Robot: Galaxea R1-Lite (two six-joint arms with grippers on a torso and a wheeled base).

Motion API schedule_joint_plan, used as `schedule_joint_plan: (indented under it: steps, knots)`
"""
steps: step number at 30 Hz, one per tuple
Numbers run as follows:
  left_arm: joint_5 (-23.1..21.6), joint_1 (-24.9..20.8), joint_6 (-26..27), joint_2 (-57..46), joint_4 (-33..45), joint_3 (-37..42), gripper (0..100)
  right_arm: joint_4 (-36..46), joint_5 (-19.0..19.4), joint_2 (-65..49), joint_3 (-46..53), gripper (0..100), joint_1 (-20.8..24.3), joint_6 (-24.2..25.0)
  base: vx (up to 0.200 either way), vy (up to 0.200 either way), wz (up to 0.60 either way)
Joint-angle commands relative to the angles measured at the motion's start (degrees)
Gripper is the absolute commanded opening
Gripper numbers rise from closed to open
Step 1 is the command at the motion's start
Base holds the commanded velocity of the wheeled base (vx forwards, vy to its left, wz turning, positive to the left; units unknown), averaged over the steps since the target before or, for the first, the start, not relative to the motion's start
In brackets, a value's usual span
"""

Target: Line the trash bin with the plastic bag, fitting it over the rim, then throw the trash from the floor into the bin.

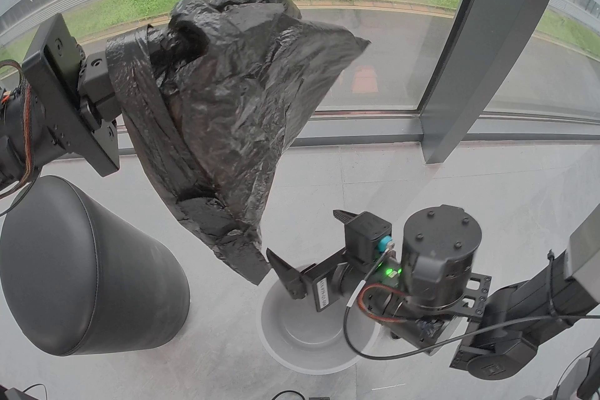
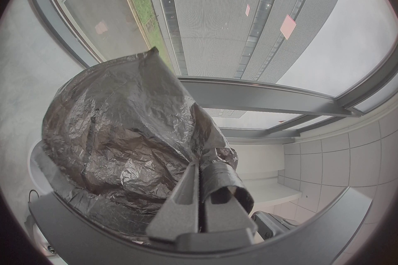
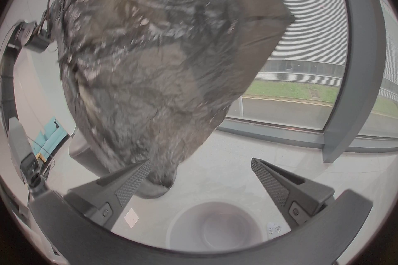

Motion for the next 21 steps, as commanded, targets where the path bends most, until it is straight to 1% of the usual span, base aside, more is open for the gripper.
schedule_joint_plan:
  steps: [1,4,7,8,9,11,12,13,15,18,21]
  knots:
    - [0.0,0.3,0.0,0.3,-0.1,-1.3,0,-0.3,-0.1,5.5,-1.3,100,1.9,-0.2,0.0,0.0,0.0]
    - [0.0,0.3,0.0,0.3,-0.1,-1.6,0,-0.3,-0.1,6.2,-1.3,100,3.2,-0.4,0.0,0.0,0.0]
    - [0.2,0.4,0.0,0.3,-0.1,-1.7,0,0.0,-0.3,7.1,-1.7,100,6.1,-0.8,0.0,0.0,0.0]
    - [0.2,0.4,0.0,0.3,-0.1,-1.7,0,0.0,-0.4,7.1,-1.8,100,6.2,-0.9,0.0,0.0,0.0]
    - [0.9,0.4,0.0,0.3,-0.1,-1.6,0,-0.2,-1.6,8.2,-2.4,100,7.0,-2.2,0.0,0.0,0.0]
    - [1.5,0.4,-0.1,0.3,-0.1,-1.5,0,-0.4,-3.5,9.8,-4.1,100,7.1,-3.6,0.0,0.0,0.0]
    - [1.5,0.4,-0.1,0.3,-0.1,-1.5,0,-0.4,-3.5,9.8,-4.1,100,7.1,-3.6,0.0,0.0,0.0]
    - [1.5,0.4,-0.1,0.3,-0.1,-1.4,0,-0.4,-5.2,11.2,-5.9,100,7.1,-4.1,0.0,0.0,0.0]
    - [1.5,0.3,-0.1,0.3,0.0,-1.4,0,-0.4,-6.1,12.1,-7.2,100,7.1,-4.1,0.0,0.0,0.0]
    - [1.6,0.3,-0.1,0.0,0.0,-1.1,0,-0.4,-10.5,14.8,-11.5,100,7.0,-4.2,0.0,0.0,0.0]
    - [1.6,0.3,-0.1,-0.1,0.0,-1.0,0,-0.4,-14.1,16.8,-14.6,100,6.8,-5.2,0.0,0.0,0.0]
